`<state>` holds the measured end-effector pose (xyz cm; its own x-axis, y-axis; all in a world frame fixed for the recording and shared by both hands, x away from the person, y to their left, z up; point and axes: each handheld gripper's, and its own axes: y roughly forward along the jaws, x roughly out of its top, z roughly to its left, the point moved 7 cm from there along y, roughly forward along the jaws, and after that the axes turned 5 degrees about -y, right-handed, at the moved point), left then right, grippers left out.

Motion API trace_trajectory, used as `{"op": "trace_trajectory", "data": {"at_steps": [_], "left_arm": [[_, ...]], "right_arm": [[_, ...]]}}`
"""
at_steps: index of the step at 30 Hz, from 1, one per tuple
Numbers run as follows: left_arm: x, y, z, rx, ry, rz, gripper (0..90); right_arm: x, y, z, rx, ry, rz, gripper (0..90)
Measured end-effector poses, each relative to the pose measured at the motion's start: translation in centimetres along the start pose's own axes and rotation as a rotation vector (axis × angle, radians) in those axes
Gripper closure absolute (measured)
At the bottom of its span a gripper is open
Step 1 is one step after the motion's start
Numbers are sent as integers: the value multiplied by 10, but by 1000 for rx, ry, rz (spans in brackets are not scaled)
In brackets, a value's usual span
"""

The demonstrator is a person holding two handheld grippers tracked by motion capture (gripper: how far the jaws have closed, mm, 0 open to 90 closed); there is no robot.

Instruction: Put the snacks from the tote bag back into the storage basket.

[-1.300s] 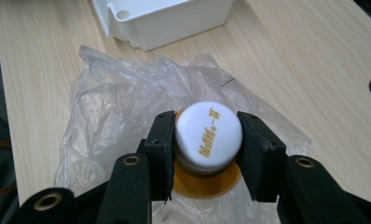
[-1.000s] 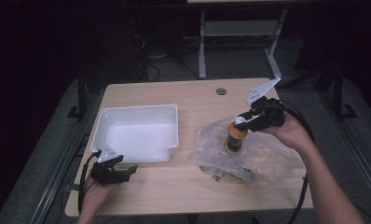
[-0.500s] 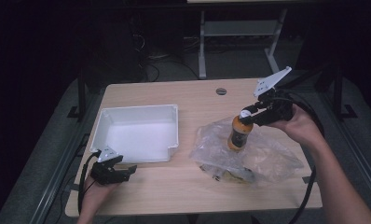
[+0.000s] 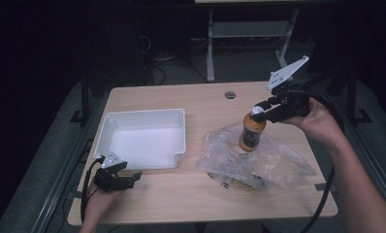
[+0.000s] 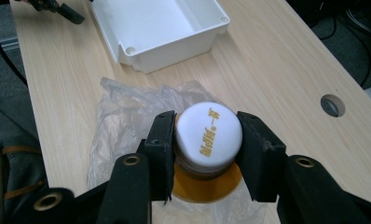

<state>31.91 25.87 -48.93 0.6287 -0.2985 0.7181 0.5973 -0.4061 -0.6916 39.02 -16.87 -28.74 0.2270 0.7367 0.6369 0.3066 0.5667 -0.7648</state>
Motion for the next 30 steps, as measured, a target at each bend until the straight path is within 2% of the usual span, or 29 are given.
{"op": "trace_trajectory", "data": {"at_steps": [4, 10, 15, 30], "left_arm": [[0, 0, 0, 0, -1, -1, 286], [0, 0, 1, 2, 0, -2, 287], [0, 0, 2, 7, -5, -4, 286], [-2, -1, 7, 16, -19, -1, 285]], "right_arm": [[9, -7, -1, -4, -7, -15, 589], [20, -13, 1, 4, -5, -17, 589], [32, -19, 4, 18, -22, -12, 590], [64, -21, 13, 30, -63, -26, 590]]}}
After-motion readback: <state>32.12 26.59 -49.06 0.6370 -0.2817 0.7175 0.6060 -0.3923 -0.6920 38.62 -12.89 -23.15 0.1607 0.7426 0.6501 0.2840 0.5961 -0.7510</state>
